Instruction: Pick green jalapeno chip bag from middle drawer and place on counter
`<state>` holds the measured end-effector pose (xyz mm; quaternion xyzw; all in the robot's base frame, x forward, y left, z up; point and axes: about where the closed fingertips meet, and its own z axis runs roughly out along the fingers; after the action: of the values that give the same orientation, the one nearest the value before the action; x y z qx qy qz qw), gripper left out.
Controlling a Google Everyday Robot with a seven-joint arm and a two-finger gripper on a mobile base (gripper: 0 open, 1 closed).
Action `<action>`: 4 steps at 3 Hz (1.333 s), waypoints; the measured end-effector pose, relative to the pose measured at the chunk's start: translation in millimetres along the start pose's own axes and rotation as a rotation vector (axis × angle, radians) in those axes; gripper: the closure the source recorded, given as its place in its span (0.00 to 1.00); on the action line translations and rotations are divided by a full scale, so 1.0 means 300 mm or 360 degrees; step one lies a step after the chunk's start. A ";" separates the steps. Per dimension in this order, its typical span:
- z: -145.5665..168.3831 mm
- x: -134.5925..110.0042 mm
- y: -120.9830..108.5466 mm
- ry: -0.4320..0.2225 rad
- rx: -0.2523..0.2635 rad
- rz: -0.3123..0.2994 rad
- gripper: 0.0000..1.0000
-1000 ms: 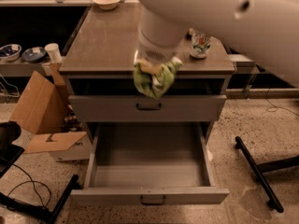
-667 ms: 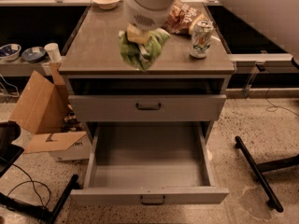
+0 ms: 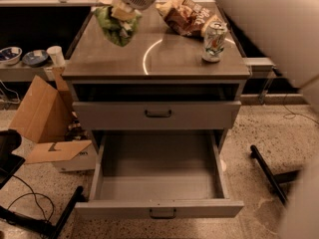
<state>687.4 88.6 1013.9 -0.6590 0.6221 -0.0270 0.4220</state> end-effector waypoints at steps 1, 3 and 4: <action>0.209 0.013 -0.077 -0.0234 -0.0054 -0.0033 1.00; 0.318 0.083 -0.115 -0.0279 -0.0055 -0.0010 0.59; 0.319 0.083 -0.115 -0.0279 -0.0055 -0.0010 0.28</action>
Offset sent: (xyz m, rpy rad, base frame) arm 0.0476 0.0234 -0.0236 0.0868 -0.0044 0.1037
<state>774.1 113.1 960.7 -0.6680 0.5810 0.0402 0.4633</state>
